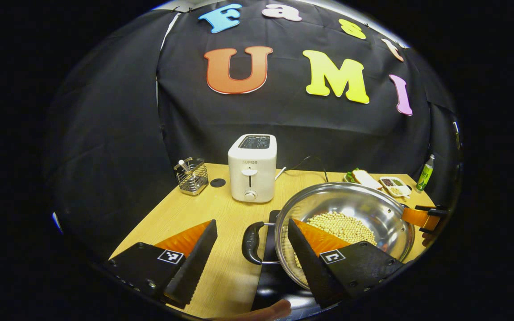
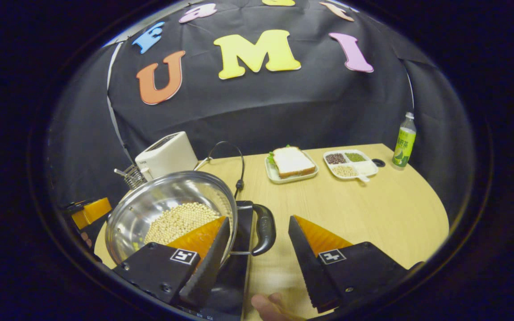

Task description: First push the handle of the pot to place it horizontally, then grasp the pot with both hands and set it on the induction cooktop.

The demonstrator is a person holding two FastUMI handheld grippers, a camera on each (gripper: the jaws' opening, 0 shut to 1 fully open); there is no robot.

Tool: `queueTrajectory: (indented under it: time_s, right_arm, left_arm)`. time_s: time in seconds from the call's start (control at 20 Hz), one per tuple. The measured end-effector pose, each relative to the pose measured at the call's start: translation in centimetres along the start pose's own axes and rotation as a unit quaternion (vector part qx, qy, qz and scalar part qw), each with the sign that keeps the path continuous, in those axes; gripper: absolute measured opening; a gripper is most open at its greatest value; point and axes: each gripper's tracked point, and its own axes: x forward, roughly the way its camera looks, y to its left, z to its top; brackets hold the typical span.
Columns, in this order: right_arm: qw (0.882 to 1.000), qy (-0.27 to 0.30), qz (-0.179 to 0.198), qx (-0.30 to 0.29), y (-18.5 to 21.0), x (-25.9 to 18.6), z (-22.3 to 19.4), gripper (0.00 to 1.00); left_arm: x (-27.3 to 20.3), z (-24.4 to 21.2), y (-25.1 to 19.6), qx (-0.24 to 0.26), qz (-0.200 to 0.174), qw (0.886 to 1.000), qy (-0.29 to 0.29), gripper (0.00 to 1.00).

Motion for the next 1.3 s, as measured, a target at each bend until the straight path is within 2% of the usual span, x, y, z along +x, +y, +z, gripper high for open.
queueTrajectory:
  time_s: [0.2,0.4,0.6,0.7,0.9,1.05,1.15,1.3]
  right_arm:
    - [0.999,-0.039,0.005,-0.025,0.4,-5.8,2.1,0.84]
    - [0.996,-0.086,-0.004,-0.029,-0.3,-13.4,4.5,0.86]
    - [0.987,-0.151,-0.021,-0.039,-2.3,-21.3,7.4,0.94]
    - [0.983,-0.175,-0.03,-0.047,-3.3,-24.9,8.3,0.93]
    - [0.978,-0.196,-0.052,-0.038,-6.0,-31.3,7.6,1.0]
    - [0.977,-0.204,-0.053,-0.038,-7.0,-35.7,5.9,1.0]
    - [0.973,-0.22,-0.062,-0.035,-8.3,-38.1,5.0,0.99]
    - [0.962,-0.257,-0.089,-0.003,-10.3,-40.9,2.9,0.99]
  left_arm:
    - [-4.9,3.0,-0.9,0.01,0.001,0.999,-0.05,0.95]
    - [-10.9,5.2,-3.5,0.005,-0.013,0.997,-0.073,0.95]
    - [-18.2,8.2,-5.3,0.019,-0.009,0.992,-0.128,0.94]
    - [-21.6,9.0,-6.4,0.007,-0.017,0.989,-0.149,0.94]
    - [-26.7,9.9,-8.2,-0.004,-0.029,0.982,-0.188,0.94]
    - [-30.5,9.7,-9.0,-0.004,-0.031,0.976,-0.215,0.94]
    - [-32.4,8.6,-10.1,-0.006,-0.044,0.974,-0.221,0.94]
    - [-32.9,5.6,-11.1,0.004,-0.06,0.975,-0.213,0.94]
